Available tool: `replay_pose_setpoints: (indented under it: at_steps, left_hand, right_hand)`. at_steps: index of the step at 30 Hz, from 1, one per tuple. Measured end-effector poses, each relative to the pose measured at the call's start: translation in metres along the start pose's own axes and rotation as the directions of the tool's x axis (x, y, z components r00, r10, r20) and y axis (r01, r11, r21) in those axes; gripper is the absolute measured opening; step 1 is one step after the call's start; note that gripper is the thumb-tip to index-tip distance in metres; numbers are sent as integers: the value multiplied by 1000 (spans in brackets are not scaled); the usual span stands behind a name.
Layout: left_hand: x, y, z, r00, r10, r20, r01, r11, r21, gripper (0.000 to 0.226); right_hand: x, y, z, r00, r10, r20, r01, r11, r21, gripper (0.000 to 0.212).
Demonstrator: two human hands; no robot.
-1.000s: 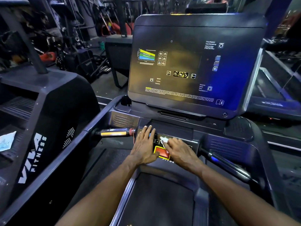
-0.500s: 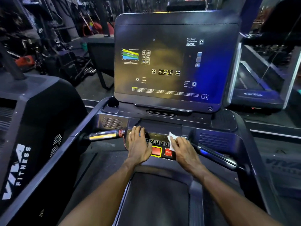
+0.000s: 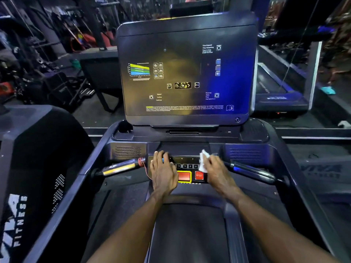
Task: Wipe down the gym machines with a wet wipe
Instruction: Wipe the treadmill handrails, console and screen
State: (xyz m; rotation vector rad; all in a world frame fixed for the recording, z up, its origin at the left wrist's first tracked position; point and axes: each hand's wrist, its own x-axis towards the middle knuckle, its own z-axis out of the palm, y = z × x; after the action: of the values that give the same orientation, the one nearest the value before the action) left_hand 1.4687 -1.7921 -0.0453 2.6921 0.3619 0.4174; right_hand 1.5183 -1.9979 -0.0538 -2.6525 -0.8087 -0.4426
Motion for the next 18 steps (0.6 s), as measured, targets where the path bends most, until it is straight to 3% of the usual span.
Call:
replay_pose_setpoints:
  at_steps: [1, 3, 4, 6, 8, 12, 15, 18]
  left_hand:
    - [0, -2, -1, 1000, 7, -1, -7, 1000, -4, 51]
    - [0, -4, -1, 1000, 11, 0, -11, 1000, -9, 49]
    - [1, -6, -1, 1000, 13, 10, -13, 1000, -10, 50]
    - [1, -9, -1, 999, 24, 28, -24, 1000, -11, 53]
    - [1, -10, -2, 999, 36, 30, -36, 999, -15, 56]
    - [1, -12, -3, 997, 56, 44, -55, 998, -11, 59]
    - [1, -14, -3, 997, 58, 50, -57, 998, -11, 57]
    - [0, -17, -6, 995, 84, 61, -83, 996, -19, 55]
  right_hand:
    - [-4, 13, 0, 998, 63, 6, -63, 998, -1, 73]
    - [-11, 36, 8, 981, 190, 37, -191, 981, 33, 51]
    - [-15, 38, 12, 961, 265, 79, -273, 953, 129, 43]
    - [-30, 35, 23, 953, 296, 59, -301, 945, 126, 47]
    - [-45, 20, 26, 933, 342, 110, -356, 920, 164, 32]
    - [-26, 10, 11, 978, 203, -42, -195, 971, 140, 60]
    - [-1, 1, -2, 959, 248, -140, -228, 963, 142, 49]
    - [-25, -4, 12, 957, 260, -126, -244, 962, 125, 46]
